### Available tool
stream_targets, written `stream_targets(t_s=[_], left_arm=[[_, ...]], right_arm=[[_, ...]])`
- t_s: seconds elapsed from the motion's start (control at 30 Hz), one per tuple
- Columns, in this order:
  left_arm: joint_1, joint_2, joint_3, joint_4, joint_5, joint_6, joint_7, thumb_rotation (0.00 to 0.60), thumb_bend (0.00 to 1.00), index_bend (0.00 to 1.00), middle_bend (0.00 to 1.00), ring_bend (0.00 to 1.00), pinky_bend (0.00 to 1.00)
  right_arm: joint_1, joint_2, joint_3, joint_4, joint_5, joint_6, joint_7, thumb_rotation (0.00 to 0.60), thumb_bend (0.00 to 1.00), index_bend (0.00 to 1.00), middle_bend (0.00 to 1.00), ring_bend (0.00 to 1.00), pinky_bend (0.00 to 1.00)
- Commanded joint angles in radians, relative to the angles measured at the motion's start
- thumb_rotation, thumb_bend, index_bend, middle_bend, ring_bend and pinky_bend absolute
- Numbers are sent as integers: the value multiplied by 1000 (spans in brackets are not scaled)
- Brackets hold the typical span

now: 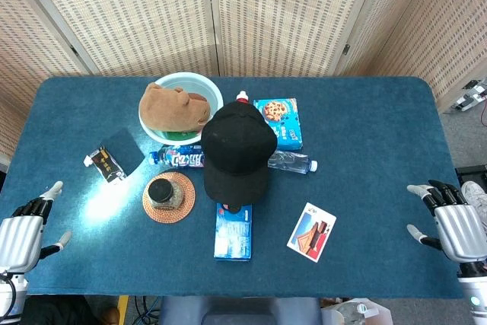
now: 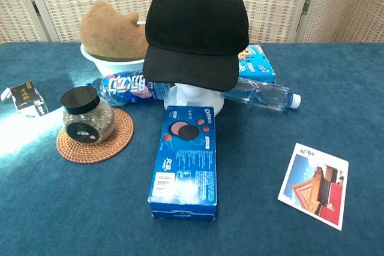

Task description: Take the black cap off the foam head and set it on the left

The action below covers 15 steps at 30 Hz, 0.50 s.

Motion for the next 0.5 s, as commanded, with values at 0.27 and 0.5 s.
stream_targets(t_s=[0.27,0.5], left_arm=[[-2,-2,1,6,3,-5,-1,600,173,3,214,264,351],[-23,-3,-4,19,32,-20,-20,600,173,19,214,265,351]], right_arm=[[-1,9,3,-5,3,5,-5,600,185,278,308,163,207],[-6,30,19,-15,6,34,-4,600,185,278,309,163,207]])
